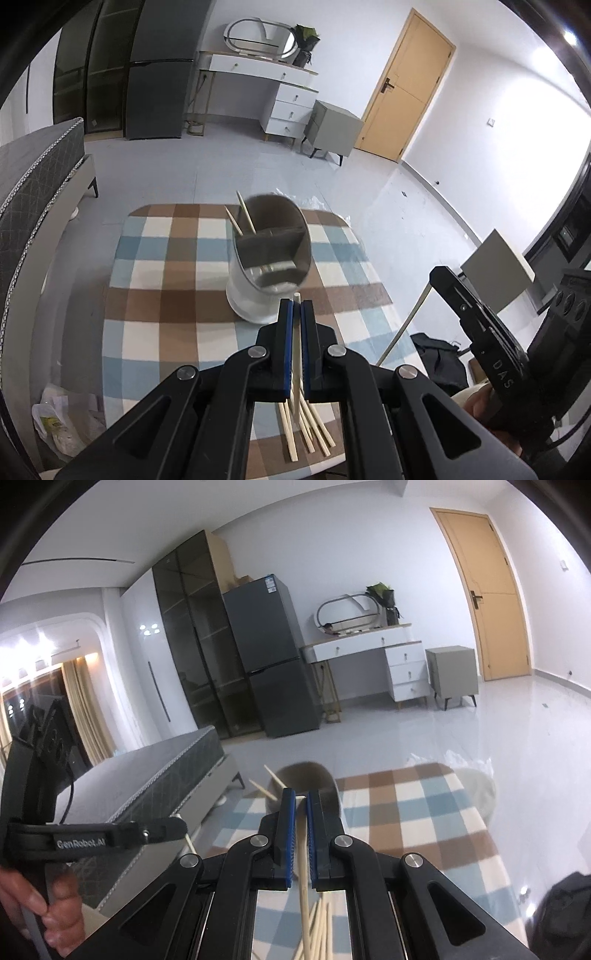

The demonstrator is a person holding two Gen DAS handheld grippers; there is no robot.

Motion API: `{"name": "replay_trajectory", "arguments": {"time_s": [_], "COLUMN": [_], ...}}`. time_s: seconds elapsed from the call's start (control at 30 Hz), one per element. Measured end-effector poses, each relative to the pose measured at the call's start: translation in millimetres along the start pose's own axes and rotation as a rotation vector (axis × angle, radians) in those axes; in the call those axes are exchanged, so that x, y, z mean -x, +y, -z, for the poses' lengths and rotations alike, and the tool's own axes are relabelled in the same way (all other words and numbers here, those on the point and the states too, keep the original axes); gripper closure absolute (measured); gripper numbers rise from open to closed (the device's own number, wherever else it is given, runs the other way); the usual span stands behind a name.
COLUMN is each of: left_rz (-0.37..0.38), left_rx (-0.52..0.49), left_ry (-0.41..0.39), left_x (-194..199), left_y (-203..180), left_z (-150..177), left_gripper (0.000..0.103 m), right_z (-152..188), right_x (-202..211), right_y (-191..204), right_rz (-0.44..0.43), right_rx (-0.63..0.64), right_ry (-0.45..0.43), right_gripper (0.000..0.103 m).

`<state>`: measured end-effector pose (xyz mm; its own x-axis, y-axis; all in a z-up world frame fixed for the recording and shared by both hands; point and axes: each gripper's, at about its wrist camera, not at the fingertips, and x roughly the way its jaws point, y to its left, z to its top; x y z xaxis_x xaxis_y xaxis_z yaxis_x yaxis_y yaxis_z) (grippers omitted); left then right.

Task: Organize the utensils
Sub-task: 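Carry both chopsticks over the utensil holder and lower them inside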

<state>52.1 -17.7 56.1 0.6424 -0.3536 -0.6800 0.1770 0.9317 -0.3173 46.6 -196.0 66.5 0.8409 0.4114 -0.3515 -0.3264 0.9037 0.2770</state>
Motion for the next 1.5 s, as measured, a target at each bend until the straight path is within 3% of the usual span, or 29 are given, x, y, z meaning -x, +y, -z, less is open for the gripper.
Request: {"name": "replay_trajectory", "arguments": {"time_s": [0.43,0.77,1.13,1.5], "left_rz": [0.063,0.086,0.076,0.093], "left_rx": [0.069,0.129,0.178,0.194], "left_ry": [-0.054,-0.119,-0.146,-0.128], "left_x": [8.4,-7.7,-50.9,-65.4], "left_y": [16.3,33.4,58.0,64.3], "left_z": [-67.8,-127.4,-150.6,-136.1], "left_gripper": [0.103,0.103,0.103,0.103], "right_z": [-74.9,-125.4,-105.4,-87.0], "right_x": [-37.0,-91.2,-148.4,-162.1], "right_y": [22.9,45.6,29.5,15.2], "right_rz": [-0.081,-0.148,-0.151,-0.154], "right_rx": [0.132,0.264,0.278,0.267], "right_ry": [-0.06,-0.141,-0.113,-0.079], "right_gripper": [0.098,0.098,0.098,0.098]}}
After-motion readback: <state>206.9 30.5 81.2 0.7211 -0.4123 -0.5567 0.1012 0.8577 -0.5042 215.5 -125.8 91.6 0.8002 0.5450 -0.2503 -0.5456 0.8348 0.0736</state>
